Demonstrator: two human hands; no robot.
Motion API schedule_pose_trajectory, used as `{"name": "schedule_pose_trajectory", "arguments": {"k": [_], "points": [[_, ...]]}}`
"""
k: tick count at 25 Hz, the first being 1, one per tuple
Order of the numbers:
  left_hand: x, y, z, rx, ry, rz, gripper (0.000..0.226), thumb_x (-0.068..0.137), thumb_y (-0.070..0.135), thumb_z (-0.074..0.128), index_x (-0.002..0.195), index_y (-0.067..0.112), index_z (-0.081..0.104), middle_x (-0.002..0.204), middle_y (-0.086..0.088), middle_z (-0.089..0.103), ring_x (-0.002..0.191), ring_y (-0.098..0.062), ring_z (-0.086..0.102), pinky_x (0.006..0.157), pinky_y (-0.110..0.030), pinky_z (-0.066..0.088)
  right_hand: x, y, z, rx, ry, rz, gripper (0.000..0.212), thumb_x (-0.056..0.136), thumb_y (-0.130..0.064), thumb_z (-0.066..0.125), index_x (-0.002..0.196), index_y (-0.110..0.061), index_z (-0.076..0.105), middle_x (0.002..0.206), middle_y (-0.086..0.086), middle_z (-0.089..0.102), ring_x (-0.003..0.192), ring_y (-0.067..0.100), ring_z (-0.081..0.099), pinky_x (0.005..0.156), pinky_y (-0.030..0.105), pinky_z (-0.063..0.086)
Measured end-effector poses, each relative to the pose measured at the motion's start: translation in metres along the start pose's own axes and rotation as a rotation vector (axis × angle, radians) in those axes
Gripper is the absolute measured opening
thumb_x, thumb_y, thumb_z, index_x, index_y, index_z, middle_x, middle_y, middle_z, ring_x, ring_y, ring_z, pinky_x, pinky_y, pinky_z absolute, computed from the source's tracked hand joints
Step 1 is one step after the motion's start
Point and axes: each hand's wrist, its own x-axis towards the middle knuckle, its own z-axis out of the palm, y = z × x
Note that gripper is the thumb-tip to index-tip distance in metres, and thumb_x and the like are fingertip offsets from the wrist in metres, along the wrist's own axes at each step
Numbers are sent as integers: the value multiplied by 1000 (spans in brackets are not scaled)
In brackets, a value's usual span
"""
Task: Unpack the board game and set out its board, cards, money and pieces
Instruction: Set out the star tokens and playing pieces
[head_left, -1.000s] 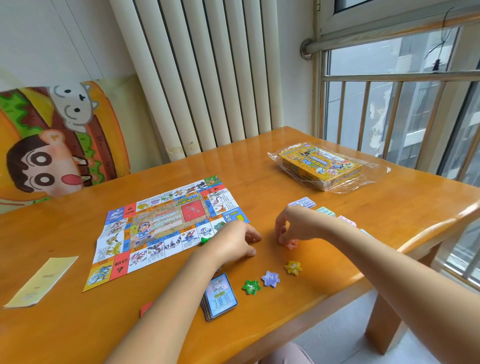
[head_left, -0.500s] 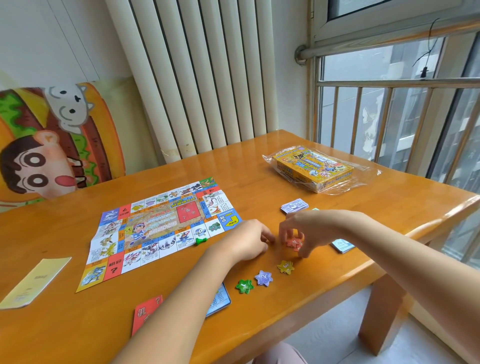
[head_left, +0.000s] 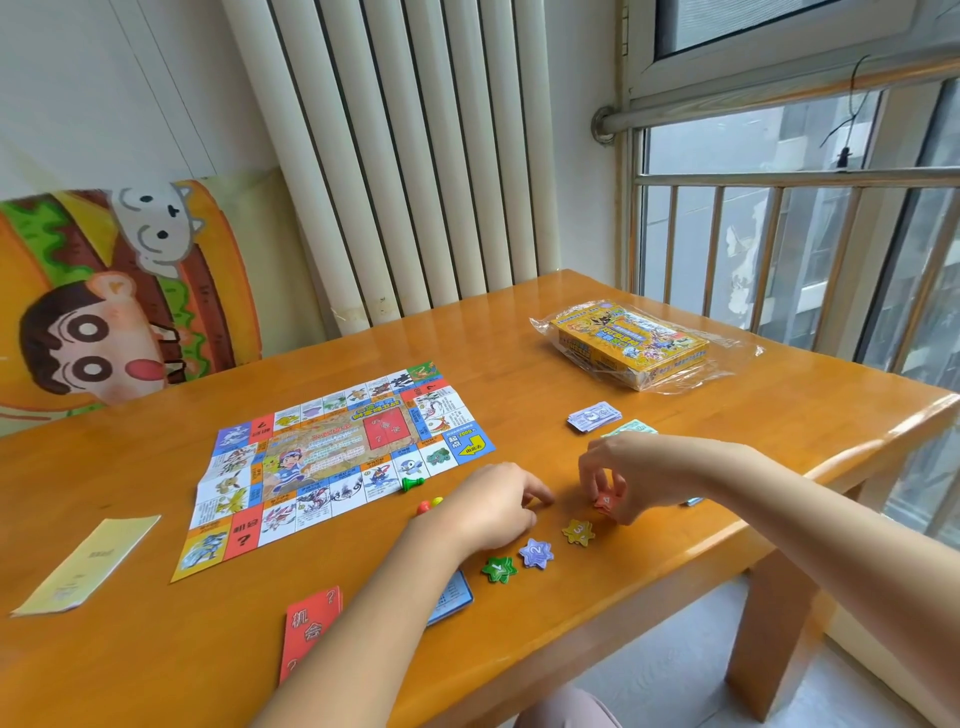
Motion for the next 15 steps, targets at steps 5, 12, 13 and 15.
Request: {"name": "schedule_pose_trajectory", "arguments": {"k": [5, 12, 13, 15], "points": [[-3, 0, 1, -24, 25, -11, 39, 94, 14, 52, 127, 33, 59, 132, 1, 57, 120, -14, 53, 97, -24, 41, -2, -3, 3, -27, 20, 52, 41, 80, -33, 72, 117, -27, 56, 104, -10, 46, 92, 9, 47, 67, 21, 39], [-4, 3, 1, -16, 24, -21, 38, 95, 16, 48, 128, 32, 59, 131, 1, 59, 119, -14, 54, 98, -25, 43, -2, -4, 5, 44, 30, 49, 37, 80, -24, 73, 113, -23, 58, 106, -5, 58, 97, 15, 56, 81, 30, 49], [-4, 3, 1, -18, 23, -24, 38, 95, 16, 48, 129, 32, 59, 131, 1, 59, 119, -15, 54, 98, -26, 43, -2, -4, 5, 51, 26, 53, 37, 79, -24, 73, 113, -23, 57, 104, -6, 58, 96, 15, 56, 80, 30, 50], [-5, 4, 1, -18, 21, -26, 38, 96, 16, 48, 129, 31, 58, 131, 1, 59, 119, -15, 54, 98, -26, 43, -2, -4, 5, 56, 21, 59, 38, 79, -25, 73, 113, -24, 56, 102, -7, 57, 95, 15, 56, 77, 29, 49]]}}
